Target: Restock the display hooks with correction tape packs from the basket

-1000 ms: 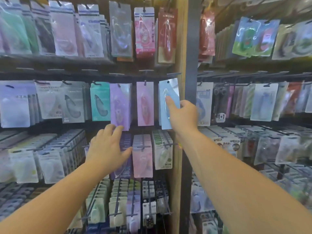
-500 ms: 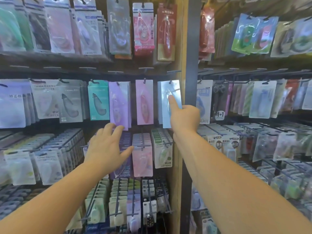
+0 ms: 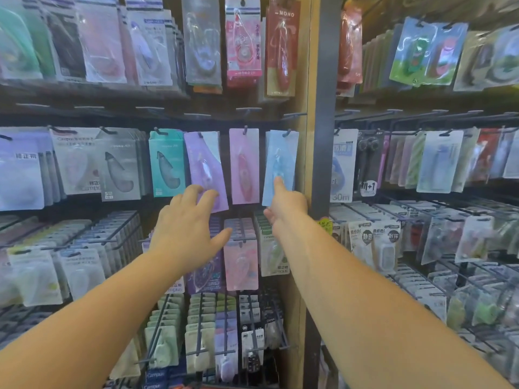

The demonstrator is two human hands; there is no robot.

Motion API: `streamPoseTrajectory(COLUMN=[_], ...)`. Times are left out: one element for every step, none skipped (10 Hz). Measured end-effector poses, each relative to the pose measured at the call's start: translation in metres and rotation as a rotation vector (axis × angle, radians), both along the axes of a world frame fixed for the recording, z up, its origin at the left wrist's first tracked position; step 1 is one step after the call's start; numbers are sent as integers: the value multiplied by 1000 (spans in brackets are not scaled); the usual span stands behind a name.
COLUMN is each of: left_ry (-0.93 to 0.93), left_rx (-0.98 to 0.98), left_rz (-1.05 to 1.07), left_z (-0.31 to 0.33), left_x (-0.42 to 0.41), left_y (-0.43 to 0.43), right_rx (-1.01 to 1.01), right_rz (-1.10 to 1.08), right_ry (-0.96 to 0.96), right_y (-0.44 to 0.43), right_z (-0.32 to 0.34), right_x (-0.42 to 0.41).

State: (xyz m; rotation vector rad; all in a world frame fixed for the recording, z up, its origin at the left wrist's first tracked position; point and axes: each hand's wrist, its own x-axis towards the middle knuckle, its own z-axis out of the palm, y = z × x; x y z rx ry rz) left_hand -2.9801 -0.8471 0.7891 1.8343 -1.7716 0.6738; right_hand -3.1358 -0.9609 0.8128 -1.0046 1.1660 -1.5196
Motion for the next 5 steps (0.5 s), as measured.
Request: streamPoseTrajectory(left_ry=[-6,-2,12,32,19], left_rx=[-1,-14,-15,-26,-32], left_rz=[6,-11,-8,-12,16], left_z=[1,0,-1,-4,-2], left_x=[1,5,11,16,17], left_y=[-3,-5,-5,1,6], right_rx=[36,48,55,13,-66], right_rz=[17,15,30,41,96], right_ry=[23,16,2,-5,-29], right_y=[-14,-21,-17,-6,23], right_z=[7,7,4,-5,-14], right_x=[7,8,9,6,-6])
